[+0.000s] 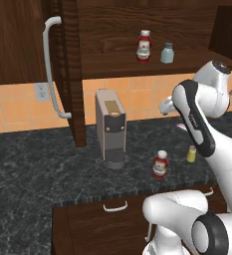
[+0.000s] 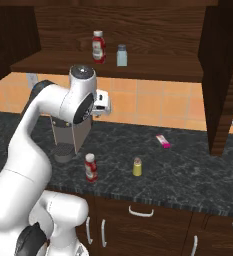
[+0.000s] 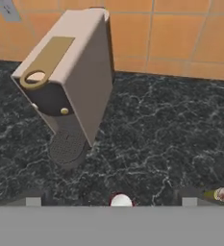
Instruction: Put the shaker and condiment bottle from the counter next to their counterparts in the cabinet.
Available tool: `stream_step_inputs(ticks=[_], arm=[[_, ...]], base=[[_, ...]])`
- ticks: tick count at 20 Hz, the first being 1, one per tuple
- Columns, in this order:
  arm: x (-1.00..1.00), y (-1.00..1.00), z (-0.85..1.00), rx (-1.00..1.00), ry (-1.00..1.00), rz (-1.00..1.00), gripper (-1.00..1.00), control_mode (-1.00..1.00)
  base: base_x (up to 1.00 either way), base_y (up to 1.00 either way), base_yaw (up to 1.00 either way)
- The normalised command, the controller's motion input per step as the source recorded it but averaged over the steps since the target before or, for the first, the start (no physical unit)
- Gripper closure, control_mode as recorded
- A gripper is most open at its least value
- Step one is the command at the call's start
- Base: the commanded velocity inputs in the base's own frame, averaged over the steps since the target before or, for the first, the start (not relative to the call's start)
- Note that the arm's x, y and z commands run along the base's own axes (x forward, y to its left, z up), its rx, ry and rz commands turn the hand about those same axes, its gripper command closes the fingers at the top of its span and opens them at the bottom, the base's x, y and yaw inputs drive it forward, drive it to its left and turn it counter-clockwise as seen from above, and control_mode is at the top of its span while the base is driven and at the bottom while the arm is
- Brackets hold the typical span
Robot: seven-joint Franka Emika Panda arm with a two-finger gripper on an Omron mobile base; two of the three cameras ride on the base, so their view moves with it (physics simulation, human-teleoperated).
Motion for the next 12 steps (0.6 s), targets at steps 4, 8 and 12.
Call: stream_step_inputs(ticks=[4,8,12], arm=[[0.00,-0.31,-0.06,0.11,-0.28,0.23,-1.00,-1.00],[-0.04,-0.26,-0.07,0.09,-0.35,0.19,-1.00,-1.00],[-0.14,-0.21,-0.09,0.07,-0.43,0.15,-1.00,-1.00]], base=[[0.00,0.00,0.00],[0.00,0.00,0.00],[0.00,0.00,0.00]])
